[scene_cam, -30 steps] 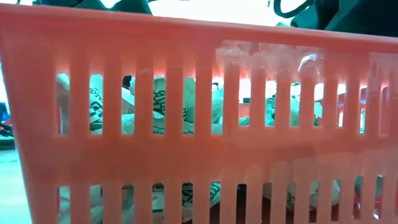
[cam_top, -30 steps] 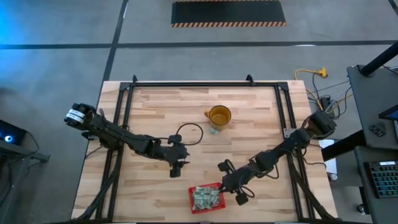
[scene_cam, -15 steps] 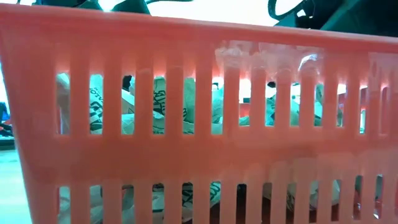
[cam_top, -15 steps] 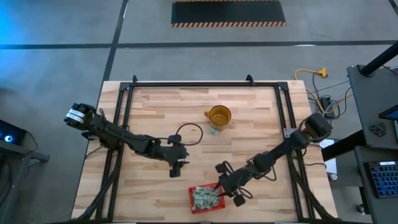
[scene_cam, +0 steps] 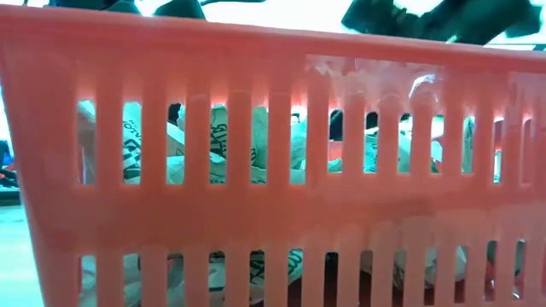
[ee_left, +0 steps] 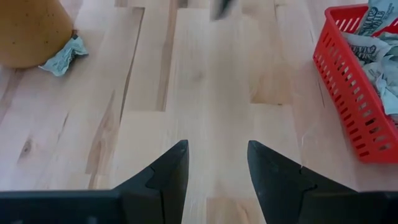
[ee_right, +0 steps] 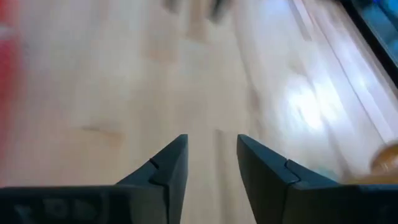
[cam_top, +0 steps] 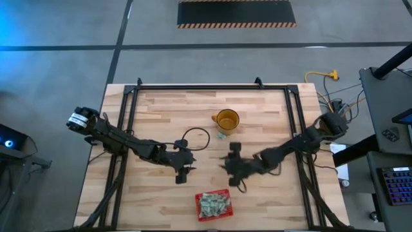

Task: Pick and place Stevia / Truvia into bins
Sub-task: Put the stevia packet into the bin

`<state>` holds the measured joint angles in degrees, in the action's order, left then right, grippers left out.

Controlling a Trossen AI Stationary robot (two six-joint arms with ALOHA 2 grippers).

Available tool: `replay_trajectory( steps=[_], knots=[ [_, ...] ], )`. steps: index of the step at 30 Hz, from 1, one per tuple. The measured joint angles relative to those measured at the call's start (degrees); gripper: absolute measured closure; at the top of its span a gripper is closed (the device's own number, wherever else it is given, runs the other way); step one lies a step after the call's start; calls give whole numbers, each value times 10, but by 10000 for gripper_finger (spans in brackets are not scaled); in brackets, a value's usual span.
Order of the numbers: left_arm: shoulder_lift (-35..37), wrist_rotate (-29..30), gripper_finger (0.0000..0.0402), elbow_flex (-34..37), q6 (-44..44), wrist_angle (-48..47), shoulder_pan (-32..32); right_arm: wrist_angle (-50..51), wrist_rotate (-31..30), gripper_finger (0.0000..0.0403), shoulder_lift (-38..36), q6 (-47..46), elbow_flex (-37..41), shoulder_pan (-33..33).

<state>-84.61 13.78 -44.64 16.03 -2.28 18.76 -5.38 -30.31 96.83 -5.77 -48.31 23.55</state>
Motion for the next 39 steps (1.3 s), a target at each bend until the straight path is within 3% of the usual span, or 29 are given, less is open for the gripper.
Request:
replay_trajectory(
  steps=[9,17,29,34,39],
  knots=[
    [0,0,253,1,0,3,0,7,9,296,43,4,2,-106],
    [0,0,253,1,-5,3,0,5,54,283,46,-26,2,-161],
    [0,0,253,1,-4,3,0,4,59,253,46,-50,2,-186],
    [0,0,253,1,-4,3,0,3,31,252,47,-69,2,-186],
    [0,0,253,1,-2,3,0,3,46,253,47,-8,2,-184]
  ],
)
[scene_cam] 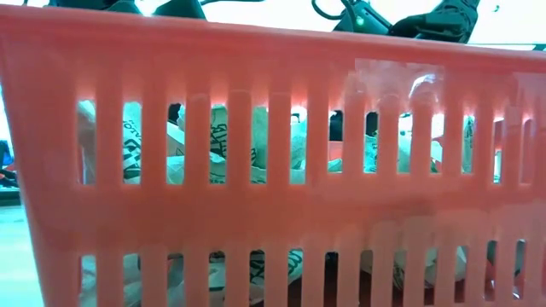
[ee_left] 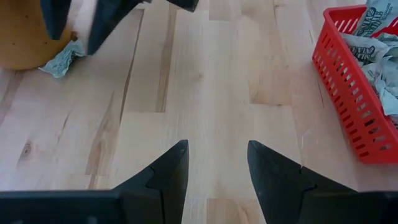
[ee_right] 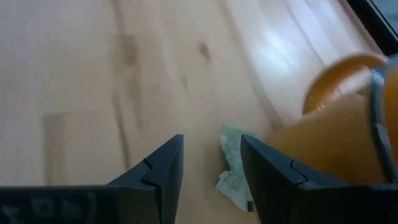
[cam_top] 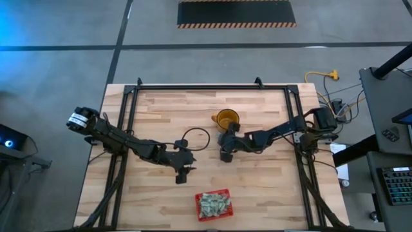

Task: Pick and place Stevia / Truvia into bins
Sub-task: Put the stevia packet into the bin

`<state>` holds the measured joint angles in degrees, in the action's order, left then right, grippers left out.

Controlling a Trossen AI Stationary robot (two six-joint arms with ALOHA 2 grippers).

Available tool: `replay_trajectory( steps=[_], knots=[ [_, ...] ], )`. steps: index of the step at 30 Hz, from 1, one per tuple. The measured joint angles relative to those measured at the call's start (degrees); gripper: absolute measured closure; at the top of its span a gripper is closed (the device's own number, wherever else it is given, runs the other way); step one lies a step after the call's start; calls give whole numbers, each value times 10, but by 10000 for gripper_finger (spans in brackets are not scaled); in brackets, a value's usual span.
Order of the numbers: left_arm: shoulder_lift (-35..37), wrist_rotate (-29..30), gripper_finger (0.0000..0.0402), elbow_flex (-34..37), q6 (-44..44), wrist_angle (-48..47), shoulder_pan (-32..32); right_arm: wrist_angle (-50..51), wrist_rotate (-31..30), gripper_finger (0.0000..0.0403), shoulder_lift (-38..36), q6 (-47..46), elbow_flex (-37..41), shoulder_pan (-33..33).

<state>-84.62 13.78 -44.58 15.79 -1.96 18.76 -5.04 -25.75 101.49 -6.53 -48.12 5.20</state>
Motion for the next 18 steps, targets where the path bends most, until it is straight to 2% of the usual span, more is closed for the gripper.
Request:
replay_trajectory(
  steps=[13,18],
  knots=[
    [0,0,253,0,2,0,0,4,121,265,0,261,-5,13],
    [0,0,253,0,2,0,0,7,127,272,0,401,-16,12]
  ],
)
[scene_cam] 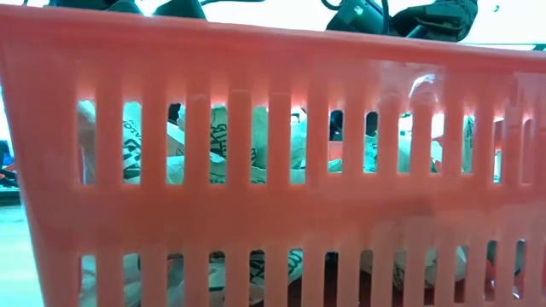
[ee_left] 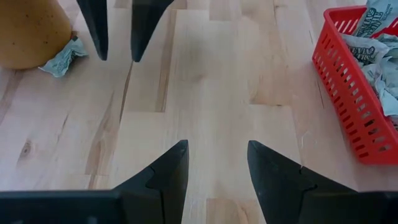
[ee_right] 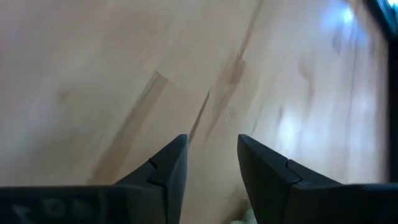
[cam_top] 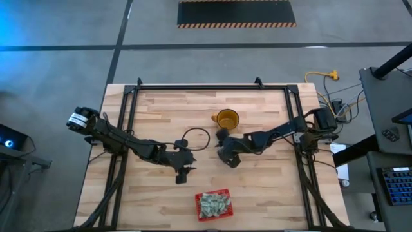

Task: Pick and place Stevia / Truvia into bins
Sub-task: Put the stevia packet into the bin

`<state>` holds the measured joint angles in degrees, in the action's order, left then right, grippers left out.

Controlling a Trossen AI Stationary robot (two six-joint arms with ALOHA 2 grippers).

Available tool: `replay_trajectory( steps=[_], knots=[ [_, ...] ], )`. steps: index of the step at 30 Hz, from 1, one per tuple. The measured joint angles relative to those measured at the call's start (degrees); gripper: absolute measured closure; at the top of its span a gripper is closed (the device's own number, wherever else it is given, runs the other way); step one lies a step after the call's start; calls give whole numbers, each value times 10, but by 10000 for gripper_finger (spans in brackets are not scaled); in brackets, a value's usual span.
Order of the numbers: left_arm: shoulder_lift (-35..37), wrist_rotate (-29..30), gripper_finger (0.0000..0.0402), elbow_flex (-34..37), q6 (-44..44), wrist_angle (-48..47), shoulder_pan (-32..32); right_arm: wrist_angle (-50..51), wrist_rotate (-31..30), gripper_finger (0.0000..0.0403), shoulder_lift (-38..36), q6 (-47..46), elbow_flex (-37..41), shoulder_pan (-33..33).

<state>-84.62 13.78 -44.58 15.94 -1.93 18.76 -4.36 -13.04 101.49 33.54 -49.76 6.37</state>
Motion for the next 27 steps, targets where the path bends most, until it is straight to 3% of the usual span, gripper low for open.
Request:
replay_trajectory(
  steps=[4,10,16,24,27],
  knots=[
    [0,0,253,0,2,0,0,46,1,278,0,83,-27,-9],
    [0,0,253,0,2,0,0,140,2,287,0,126,-69,-46],
    [0,0,253,0,2,0,0,178,56,289,0,154,-82,-70],
    [0,4,253,0,2,4,0,182,55,289,32,150,-89,-81],
    [0,4,253,0,2,6,0,210,11,289,64,160,-108,-80]
  ],
)
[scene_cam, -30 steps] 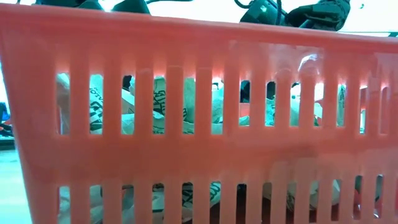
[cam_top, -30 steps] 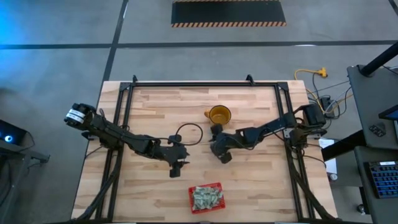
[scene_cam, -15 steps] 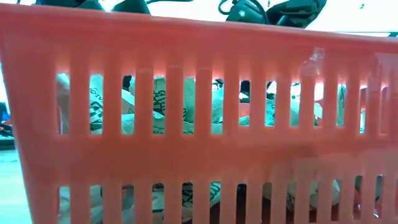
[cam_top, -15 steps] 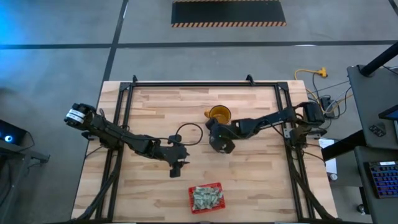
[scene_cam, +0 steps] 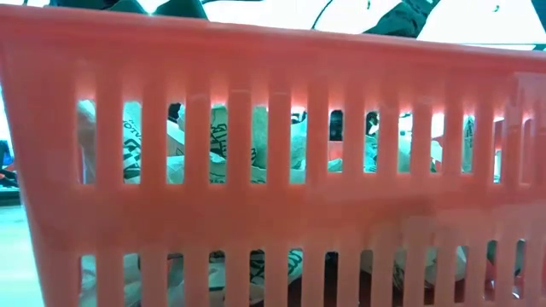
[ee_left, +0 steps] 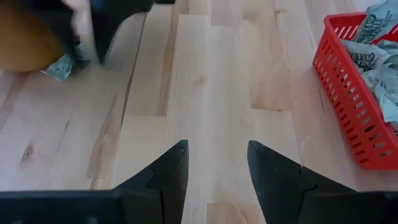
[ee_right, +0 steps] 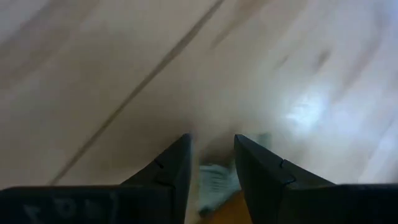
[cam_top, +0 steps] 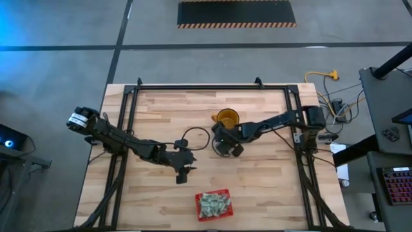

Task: Pick and place Stevia / Truvia into bins
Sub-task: Put the stevia packet into the bin

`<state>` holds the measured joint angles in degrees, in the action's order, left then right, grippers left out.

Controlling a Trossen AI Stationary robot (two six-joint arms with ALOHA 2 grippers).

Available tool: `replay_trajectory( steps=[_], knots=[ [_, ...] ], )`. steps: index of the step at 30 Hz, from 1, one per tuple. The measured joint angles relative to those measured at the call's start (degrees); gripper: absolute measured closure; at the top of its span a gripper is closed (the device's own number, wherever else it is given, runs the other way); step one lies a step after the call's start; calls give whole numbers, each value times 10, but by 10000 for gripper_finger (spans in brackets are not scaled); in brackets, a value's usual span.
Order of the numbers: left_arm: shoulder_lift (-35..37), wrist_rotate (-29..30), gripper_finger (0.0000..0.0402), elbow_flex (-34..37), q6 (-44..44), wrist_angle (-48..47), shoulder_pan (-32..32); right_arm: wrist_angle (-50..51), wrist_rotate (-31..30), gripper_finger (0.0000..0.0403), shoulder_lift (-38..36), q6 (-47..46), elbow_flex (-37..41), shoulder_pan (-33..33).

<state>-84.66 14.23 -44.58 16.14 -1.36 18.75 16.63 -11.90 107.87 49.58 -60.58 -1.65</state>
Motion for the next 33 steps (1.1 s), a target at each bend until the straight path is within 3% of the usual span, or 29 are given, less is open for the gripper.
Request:
replay_trajectory(
  steps=[4,13,25,33],
  knots=[
    [0,1,253,0,0,0,0,42,-61,292,33,-12,-48,3],
    [0,1,253,0,0,-6,0,177,-67,304,65,-70,-146,-6],
    [0,1,253,0,0,-5,0,236,-24,328,83,-158,-152,-8],
    [0,2,253,0,1,11,0,240,-32,388,78,-164,-151,8]
  ],
)
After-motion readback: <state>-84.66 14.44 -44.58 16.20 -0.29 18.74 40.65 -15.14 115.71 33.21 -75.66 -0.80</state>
